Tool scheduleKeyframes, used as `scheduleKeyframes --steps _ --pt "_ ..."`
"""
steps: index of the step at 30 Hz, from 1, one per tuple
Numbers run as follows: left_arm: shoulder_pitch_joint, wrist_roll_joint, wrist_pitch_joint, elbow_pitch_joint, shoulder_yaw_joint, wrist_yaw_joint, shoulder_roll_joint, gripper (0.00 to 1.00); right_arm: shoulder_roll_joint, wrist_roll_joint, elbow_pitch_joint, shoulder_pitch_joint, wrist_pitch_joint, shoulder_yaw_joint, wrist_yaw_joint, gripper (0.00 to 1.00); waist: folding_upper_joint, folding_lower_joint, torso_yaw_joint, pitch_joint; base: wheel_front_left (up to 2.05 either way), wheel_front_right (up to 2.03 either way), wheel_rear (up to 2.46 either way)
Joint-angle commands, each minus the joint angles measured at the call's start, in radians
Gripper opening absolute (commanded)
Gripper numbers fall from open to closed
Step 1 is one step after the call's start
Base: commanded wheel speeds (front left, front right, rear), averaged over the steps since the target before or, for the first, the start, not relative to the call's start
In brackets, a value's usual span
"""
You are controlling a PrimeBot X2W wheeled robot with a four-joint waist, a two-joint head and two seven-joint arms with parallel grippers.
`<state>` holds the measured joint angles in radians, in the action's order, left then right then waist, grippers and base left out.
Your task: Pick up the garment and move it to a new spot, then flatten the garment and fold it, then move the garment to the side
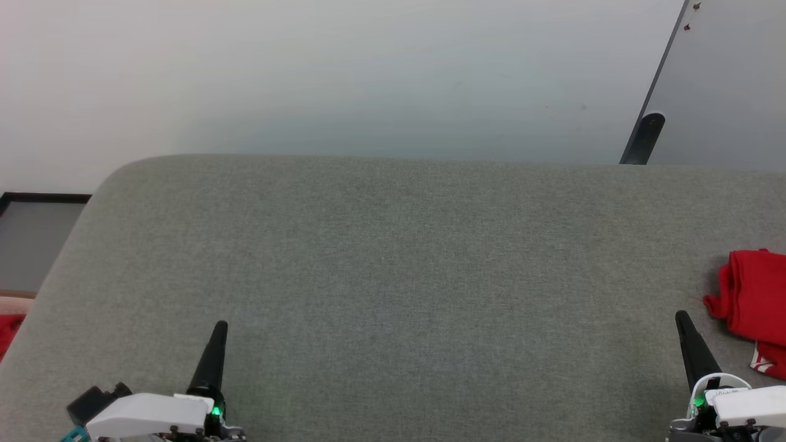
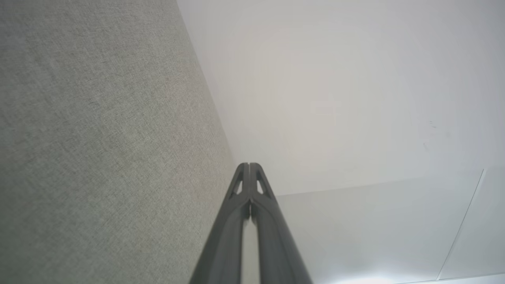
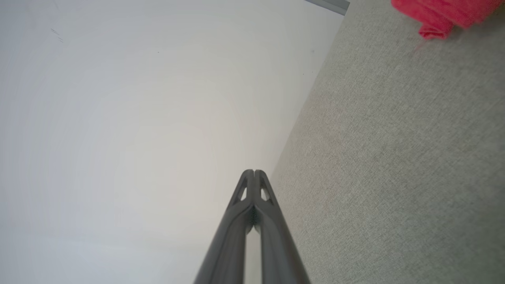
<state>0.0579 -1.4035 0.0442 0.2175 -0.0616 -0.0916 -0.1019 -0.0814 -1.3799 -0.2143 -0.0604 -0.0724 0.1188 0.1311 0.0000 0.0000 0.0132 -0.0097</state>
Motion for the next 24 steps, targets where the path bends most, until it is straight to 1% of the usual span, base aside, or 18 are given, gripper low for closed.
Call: scheduleKeyframes --steps 1,24 --pt "0.015 -0.027 0.008 0.001 -0.008 -0.01 0.004 0.0 0.004 -0.029 -0.001 -0.021 -0.007 -0.002 0.0 0.0 0.0 0.0 -0.001 0.001 0.0 0.0 0.0" --pt "0.046 -0.161 0.051 0.021 -0.039 -0.035 0.038 0.0 0.024 -0.177 -0.023 -0.044 -0.034 -0.005 0.0 0.0 0.0 0.0 -0.009 0.009 0.0 0.0 0.0"
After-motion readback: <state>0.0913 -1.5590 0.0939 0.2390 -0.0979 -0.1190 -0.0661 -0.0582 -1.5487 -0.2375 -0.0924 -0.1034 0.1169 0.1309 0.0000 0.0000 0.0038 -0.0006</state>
